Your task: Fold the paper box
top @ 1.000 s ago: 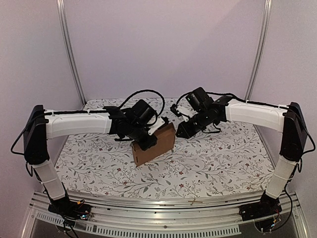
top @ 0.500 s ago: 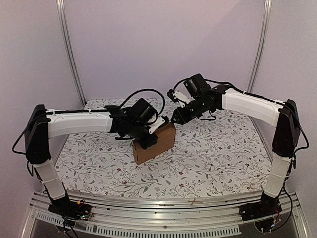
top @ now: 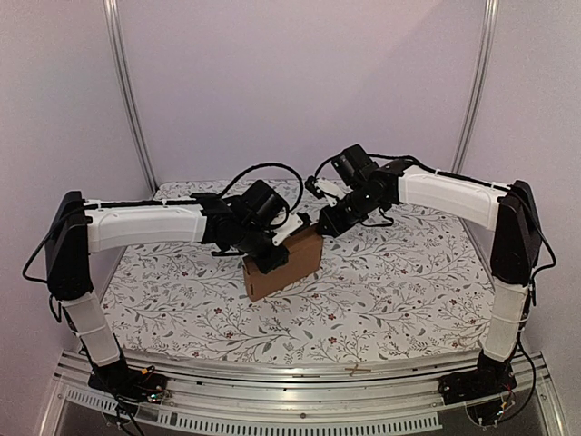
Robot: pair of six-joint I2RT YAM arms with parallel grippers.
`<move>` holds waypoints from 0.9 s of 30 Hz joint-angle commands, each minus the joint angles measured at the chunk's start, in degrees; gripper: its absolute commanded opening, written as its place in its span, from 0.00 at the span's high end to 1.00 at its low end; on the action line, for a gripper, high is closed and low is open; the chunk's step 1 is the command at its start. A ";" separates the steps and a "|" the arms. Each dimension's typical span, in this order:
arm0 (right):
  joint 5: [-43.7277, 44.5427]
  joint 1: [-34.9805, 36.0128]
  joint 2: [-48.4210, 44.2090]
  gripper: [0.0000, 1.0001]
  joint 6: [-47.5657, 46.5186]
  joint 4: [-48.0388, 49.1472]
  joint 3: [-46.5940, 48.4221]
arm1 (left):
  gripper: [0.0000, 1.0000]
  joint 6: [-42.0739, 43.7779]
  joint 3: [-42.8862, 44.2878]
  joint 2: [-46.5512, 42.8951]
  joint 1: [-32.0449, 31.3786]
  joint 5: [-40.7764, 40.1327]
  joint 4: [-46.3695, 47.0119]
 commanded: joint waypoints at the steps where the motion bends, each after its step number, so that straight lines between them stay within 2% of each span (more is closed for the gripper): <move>1: -0.56 -0.35 0.45 0.91 0.00 -0.44 1.06 | 0.69 0.17 0.71 1.51 0.93 0.86 0.04; 7: -0.42 -0.34 0.50 0.91 0.35 -0.45 1.35 | 0.70 0.22 0.56 1.52 1.01 0.96 -0.11; 12: -0.29 -0.28 0.53 1.00 0.44 -0.41 1.59 | 0.70 0.28 0.57 1.51 0.97 1.10 -0.12; 27: -0.43 -0.15 -0.60 1.00 2.78 4.40 -4.62 | 0.68 -0.56 1.16 2.10 1.44 0.74 0.08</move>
